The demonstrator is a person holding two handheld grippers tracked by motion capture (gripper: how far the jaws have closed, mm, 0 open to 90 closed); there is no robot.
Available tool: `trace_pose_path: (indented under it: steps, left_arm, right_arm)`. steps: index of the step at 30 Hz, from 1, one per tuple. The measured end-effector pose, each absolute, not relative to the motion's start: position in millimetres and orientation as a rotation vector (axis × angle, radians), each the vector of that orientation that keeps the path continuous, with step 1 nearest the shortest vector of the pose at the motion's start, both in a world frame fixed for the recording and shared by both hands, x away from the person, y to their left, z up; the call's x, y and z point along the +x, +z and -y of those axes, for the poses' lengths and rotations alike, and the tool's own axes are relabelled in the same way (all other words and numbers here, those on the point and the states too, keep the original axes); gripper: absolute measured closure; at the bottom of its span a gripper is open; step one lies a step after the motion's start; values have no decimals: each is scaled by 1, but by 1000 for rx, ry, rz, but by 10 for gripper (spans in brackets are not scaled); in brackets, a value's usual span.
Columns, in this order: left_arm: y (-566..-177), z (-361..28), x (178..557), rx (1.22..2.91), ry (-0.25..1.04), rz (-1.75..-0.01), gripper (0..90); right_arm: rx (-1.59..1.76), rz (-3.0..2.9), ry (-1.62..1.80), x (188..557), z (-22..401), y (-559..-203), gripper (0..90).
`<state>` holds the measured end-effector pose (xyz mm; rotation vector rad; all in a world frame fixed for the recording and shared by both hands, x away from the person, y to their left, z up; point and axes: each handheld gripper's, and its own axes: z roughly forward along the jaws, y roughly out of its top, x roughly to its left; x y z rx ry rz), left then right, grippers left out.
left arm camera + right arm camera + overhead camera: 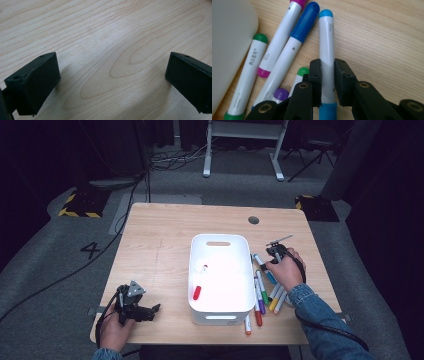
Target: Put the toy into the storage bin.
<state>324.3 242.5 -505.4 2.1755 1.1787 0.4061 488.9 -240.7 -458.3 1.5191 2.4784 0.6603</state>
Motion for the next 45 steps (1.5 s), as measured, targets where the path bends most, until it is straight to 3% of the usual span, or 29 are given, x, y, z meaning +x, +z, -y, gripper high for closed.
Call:
trace_pose_path:
  steps: [30,45]
  left_arm:
    - [-506,-242,324,2172,406,-1176,0]
    - [-506,-242,324,2173,406,-1176,0]
  right_arm:
    - [1329,-2460,963,444,251,-367,767]
    - [1211,-2522,1059,416,233,-340,768]
